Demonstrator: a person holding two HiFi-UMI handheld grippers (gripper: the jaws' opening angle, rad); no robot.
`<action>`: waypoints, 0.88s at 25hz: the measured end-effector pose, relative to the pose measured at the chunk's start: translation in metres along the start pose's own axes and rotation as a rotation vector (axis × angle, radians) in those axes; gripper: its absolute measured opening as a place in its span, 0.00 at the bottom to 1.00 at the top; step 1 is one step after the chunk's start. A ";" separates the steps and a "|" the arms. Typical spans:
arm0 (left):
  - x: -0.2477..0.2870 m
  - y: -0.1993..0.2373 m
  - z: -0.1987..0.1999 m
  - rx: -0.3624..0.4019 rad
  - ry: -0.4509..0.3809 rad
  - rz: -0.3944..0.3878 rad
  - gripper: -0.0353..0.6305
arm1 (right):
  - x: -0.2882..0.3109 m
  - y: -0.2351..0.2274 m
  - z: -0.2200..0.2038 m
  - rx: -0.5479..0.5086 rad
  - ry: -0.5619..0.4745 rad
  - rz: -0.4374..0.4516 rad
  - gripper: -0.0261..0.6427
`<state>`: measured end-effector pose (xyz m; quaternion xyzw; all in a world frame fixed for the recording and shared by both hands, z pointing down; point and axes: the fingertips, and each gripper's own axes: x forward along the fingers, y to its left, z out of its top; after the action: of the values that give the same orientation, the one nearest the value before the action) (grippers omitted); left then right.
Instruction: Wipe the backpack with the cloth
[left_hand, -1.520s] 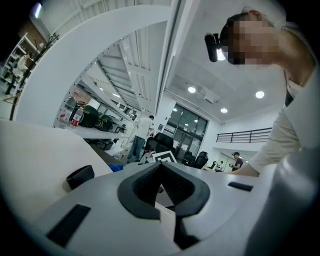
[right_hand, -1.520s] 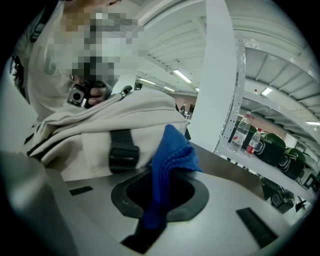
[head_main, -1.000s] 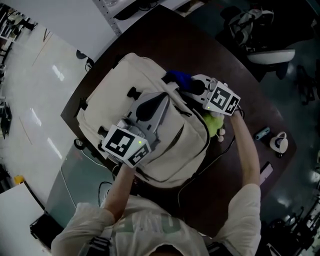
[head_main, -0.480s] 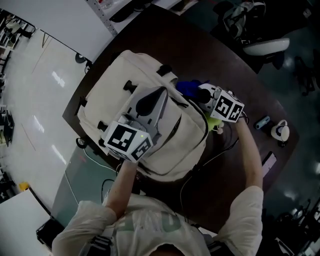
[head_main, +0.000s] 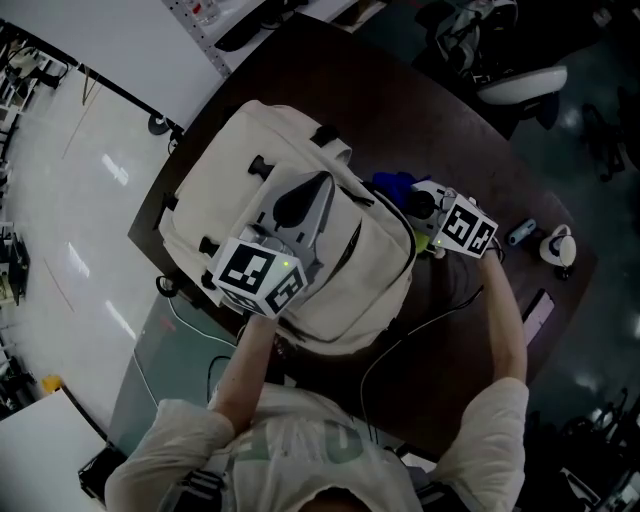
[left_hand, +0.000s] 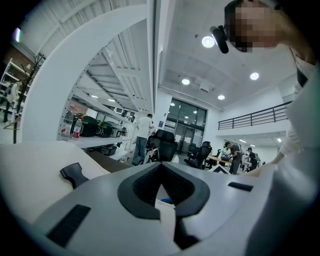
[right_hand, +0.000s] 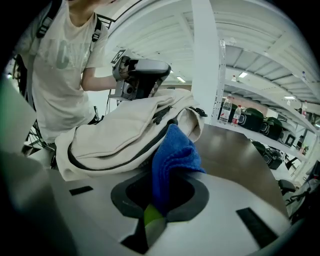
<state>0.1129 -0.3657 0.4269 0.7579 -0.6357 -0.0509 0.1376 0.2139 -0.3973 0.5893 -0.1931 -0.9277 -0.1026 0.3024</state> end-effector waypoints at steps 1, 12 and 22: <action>-0.002 -0.001 0.000 -0.001 0.002 -0.003 0.06 | -0.001 0.001 -0.001 0.009 0.000 -0.009 0.11; -0.024 0.000 0.026 -0.023 -0.028 -0.044 0.06 | -0.085 -0.066 0.066 0.276 -0.334 -0.561 0.11; -0.077 0.044 0.077 -0.019 -0.103 -0.165 0.06 | -0.081 -0.051 0.177 0.283 -0.369 -0.773 0.11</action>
<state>0.0372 -0.3085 0.3573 0.8026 -0.5770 -0.1070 0.1070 0.1606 -0.4127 0.3959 0.1957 -0.9751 -0.0441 0.0949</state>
